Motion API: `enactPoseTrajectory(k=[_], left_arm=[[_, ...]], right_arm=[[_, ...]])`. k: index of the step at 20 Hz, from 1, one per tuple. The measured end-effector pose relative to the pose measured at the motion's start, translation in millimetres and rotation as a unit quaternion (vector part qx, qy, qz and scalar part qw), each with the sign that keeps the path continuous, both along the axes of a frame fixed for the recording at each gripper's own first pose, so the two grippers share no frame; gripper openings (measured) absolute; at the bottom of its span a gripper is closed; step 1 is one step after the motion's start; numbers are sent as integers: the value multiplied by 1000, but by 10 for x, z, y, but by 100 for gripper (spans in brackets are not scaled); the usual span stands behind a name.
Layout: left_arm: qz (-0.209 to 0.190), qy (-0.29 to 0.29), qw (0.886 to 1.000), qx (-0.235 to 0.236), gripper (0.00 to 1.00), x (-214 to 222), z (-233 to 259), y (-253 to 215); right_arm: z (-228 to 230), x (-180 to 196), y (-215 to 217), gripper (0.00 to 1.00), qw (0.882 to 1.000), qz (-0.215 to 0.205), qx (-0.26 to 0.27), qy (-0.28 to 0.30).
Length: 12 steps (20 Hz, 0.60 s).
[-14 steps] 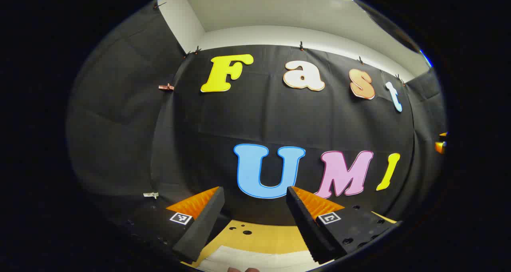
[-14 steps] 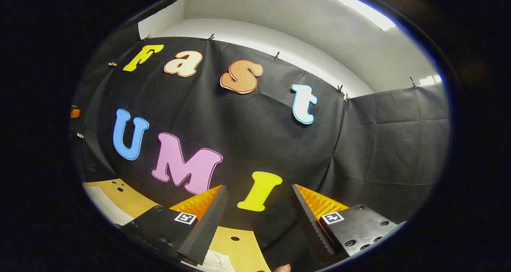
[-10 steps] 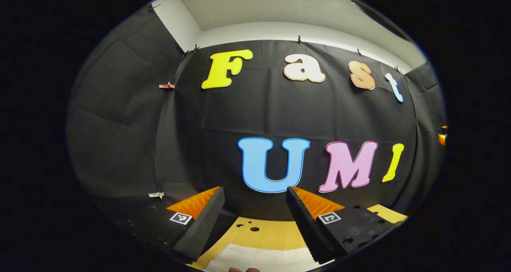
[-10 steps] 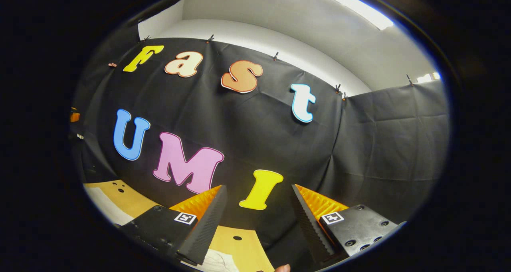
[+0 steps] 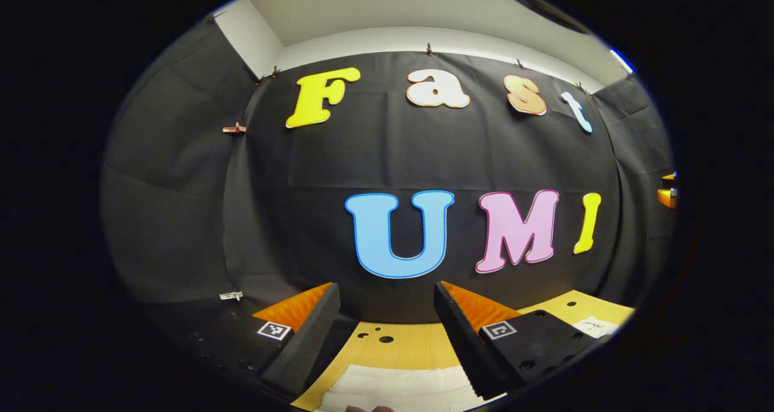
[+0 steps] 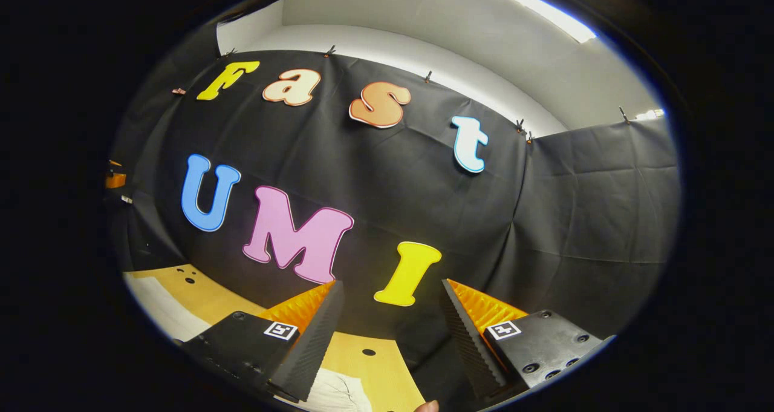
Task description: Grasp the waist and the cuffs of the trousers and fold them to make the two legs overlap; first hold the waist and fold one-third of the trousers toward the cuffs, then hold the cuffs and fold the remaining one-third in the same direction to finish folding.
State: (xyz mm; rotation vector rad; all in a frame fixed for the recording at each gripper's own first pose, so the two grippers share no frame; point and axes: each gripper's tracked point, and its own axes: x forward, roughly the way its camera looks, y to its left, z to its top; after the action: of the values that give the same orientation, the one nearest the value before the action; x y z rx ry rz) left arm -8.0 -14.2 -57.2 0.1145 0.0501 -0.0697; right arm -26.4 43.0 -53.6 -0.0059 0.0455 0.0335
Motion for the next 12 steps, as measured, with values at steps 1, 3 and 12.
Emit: enactPoseTrajectory(k=[1,3,12], left_arm=[[-5,2,1000,5,98,-14,-46,-18],[-15,1,1000,12,98,-45,-99,-63],[-42,44,995,81,99,-268,-782,-95]], right_arm=[[-48,-20,41,97,1000,3,-10,3],[-170,-76,122,97,999,11,-34,10],[-879,-447,558,97,988,70,-127,60]])
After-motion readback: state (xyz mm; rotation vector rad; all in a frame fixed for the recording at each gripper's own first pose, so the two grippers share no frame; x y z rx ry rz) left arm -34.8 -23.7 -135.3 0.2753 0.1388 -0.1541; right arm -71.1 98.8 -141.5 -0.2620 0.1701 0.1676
